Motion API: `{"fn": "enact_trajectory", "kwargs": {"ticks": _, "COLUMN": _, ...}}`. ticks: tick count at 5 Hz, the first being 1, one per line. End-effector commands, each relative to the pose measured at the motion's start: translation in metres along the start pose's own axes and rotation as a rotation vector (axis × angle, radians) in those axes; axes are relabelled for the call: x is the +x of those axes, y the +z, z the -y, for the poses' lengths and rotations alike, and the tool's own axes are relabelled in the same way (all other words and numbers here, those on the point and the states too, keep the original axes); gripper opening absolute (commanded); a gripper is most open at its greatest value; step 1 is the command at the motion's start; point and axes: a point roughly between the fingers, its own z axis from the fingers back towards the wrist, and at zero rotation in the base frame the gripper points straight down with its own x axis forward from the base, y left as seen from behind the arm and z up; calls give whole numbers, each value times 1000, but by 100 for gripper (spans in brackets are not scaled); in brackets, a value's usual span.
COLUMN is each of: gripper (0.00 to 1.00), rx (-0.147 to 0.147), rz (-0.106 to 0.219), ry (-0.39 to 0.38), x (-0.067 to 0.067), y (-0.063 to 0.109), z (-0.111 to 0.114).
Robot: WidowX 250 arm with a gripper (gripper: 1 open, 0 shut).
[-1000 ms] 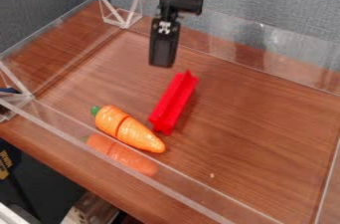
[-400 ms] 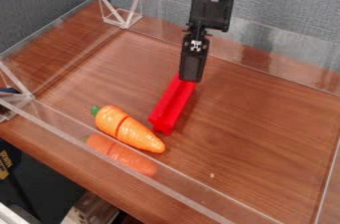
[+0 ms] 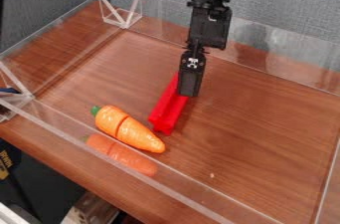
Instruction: Put the red object on the blue plate
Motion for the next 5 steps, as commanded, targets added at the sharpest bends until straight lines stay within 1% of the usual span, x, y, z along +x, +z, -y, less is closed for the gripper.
{"fn": "enact_trajectory", "kwargs": {"ticks": 1, "gripper": 0, "rx": 66, "rz": 8, "ry": -10, "x": -7, "y": 24, "z": 1}}
{"fn": "enact_trajectory", "kwargs": {"ticks": 2, "gripper": 0, "rx": 67, "rz": -11, "ry": -32, "x": -12, "y": 32, "z": 6}}
{"fn": "enact_trajectory", "kwargs": {"ticks": 3, "gripper": 0, "rx": 70, "rz": -40, "ry": -80, "x": -12, "y": 35, "z": -1}}
{"fn": "enact_trajectory", "kwargs": {"ticks": 4, "gripper": 100, "rx": 74, "rz": -71, "ry": -124, "x": -9, "y": 27, "z": -16}}
{"fn": "enact_trajectory", "kwargs": {"ticks": 5, "gripper": 0, "rx": 80, "rz": -103, "ry": -167, "x": -6, "y": 19, "z": -31}}
